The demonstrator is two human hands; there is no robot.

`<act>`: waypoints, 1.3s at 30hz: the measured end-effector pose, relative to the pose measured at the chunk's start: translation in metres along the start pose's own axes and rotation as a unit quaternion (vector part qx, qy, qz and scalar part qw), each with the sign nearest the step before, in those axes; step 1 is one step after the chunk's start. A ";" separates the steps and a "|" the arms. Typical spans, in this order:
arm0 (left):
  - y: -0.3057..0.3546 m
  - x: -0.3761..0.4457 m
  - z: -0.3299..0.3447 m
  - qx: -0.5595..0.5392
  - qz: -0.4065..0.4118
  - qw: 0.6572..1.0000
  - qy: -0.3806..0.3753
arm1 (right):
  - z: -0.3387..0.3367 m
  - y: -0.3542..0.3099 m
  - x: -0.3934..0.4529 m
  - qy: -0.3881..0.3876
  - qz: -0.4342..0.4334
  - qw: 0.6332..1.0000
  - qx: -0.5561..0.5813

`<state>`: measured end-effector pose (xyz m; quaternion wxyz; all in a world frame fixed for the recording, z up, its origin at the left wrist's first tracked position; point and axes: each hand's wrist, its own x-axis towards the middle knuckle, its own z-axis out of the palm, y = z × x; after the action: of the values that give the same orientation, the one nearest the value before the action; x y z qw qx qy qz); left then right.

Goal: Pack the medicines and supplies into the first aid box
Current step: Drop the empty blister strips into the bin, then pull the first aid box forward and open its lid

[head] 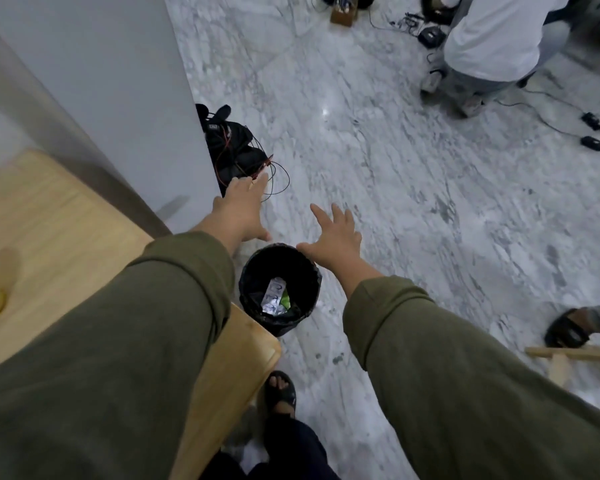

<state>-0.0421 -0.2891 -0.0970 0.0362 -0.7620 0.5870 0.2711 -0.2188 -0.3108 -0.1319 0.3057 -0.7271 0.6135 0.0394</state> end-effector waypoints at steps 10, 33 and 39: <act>-0.016 -0.103 -0.123 0.036 -0.035 0.995 0.081 | -0.098 -0.113 -0.063 0.072 -0.113 0.990 -0.053; -0.202 -0.408 -0.214 0.010 -0.218 0.944 0.247 | -0.046 -0.359 -0.269 0.075 -0.365 0.925 -0.077; -0.248 -0.501 -0.193 -0.034 -0.353 0.896 0.269 | -0.015 -0.422 -0.314 0.023 -0.481 0.869 -0.112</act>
<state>0.1739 0.1539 0.2306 -0.0553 -0.9636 0.2577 0.0450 0.0859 -0.0199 0.1831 0.1891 -0.9622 0.1862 -0.0614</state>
